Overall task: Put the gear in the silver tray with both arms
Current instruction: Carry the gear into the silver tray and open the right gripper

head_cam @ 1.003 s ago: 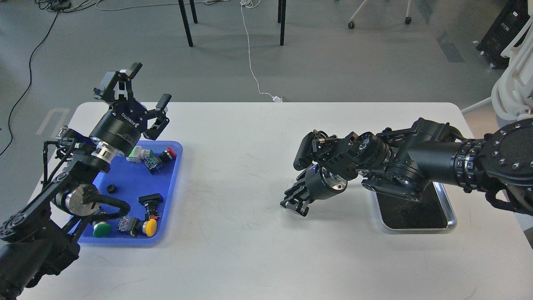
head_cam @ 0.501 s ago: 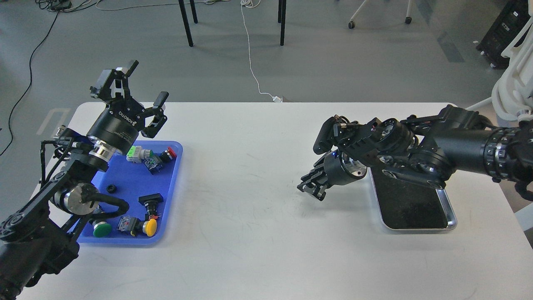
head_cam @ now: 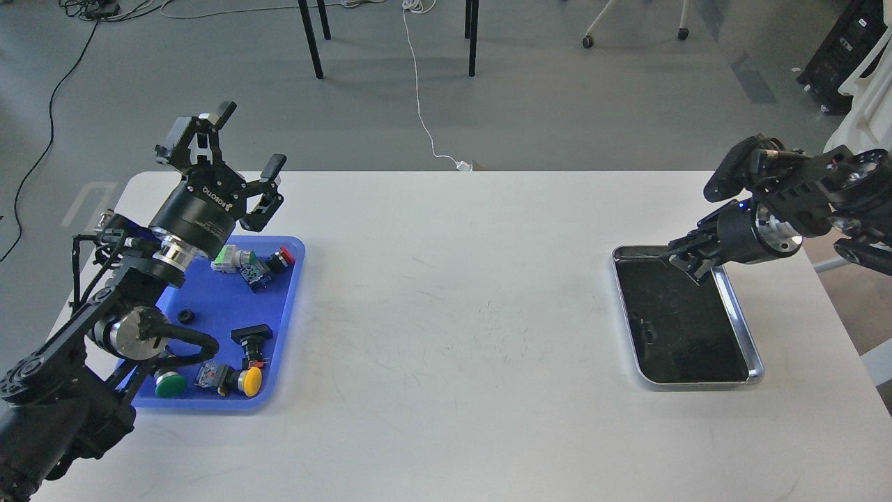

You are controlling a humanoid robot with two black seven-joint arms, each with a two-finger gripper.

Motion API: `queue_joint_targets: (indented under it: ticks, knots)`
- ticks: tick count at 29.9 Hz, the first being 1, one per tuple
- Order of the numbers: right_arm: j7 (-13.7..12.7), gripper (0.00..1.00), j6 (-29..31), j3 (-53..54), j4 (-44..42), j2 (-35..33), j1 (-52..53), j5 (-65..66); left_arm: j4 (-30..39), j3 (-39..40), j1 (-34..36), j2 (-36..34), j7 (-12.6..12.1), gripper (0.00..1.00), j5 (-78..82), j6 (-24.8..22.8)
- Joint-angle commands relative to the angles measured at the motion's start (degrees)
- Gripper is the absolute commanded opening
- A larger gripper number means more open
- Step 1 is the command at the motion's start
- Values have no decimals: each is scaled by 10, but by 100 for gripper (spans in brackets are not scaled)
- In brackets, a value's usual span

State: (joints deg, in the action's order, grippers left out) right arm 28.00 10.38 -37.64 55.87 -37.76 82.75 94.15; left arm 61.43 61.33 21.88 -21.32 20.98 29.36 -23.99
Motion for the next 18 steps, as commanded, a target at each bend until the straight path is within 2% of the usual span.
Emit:
queue_joint_targets:
  ticks: [1,6,18]
  knots:
    - [0,14,0,3,-24,-11,-34,0,1,-2,0,3,0,98,1,0]
    - [0,15,0,23,-77,2,-69,-5,1,-3,-1,5,0,98,2,0]
    - [0,19,-4,65,-102,38,-132,-15,1,-5,-1,0,-1,98,2,-1]
